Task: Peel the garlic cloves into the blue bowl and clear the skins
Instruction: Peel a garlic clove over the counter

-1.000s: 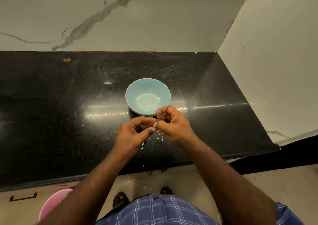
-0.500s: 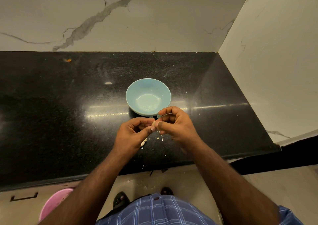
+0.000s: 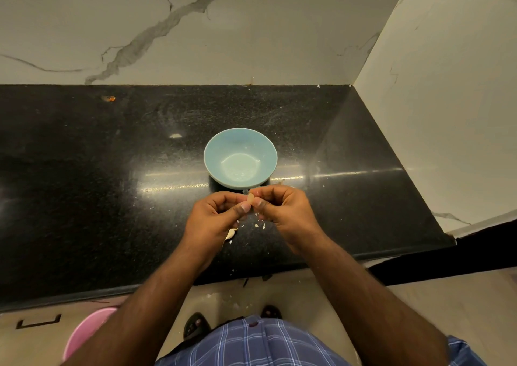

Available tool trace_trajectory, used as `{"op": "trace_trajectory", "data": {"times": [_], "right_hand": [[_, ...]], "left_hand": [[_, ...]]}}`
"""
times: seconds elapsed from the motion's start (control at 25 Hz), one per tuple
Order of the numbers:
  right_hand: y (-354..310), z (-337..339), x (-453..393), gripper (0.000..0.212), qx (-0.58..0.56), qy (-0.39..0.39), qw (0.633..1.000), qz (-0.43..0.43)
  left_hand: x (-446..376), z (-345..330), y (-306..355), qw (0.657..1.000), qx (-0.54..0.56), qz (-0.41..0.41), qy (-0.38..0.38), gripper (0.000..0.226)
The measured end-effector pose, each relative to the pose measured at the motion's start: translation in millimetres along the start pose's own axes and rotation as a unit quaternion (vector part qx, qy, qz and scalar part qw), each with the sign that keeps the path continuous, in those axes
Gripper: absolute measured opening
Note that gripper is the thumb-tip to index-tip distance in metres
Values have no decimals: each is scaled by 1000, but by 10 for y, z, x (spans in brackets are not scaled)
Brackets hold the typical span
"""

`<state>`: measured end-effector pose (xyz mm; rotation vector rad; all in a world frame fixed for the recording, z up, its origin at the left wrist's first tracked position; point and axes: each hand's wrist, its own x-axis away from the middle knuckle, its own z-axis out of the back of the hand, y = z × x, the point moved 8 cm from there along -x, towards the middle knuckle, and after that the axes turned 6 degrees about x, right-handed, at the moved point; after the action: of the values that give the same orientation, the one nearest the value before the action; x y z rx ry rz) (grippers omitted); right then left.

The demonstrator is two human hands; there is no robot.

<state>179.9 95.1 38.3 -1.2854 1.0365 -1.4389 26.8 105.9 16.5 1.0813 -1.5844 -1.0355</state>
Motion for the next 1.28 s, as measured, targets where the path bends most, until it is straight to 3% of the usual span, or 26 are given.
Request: {"op": "trace_trajectory", "data": {"times": [0.16,0.44,0.6,0.84,1.04,1.28], "right_hand": [[-6,-63,19,19,-38,-15,999,20],[6,-19,10,17,-71,32,997,8],[30,-9,4,15,-85,42,995,-4],[76,-20,-6,11,-137,19,989,-47],[-45,58,-47,27,-100,-14,995,-22],[-24,33,-34,24,-138,-28,990,-20]], "left_hand": [[1,-29,-82,995,81,57,3,31],[48,-127,-99,985,139,103,-9,32],[58,-135,-111,984,147,103,-8,36],[32,-54,-115,991,120,58,27,10],[35,-46,-60,997,72,24,10,10],[11,-47,-78,994,101,36,10,15]]}}
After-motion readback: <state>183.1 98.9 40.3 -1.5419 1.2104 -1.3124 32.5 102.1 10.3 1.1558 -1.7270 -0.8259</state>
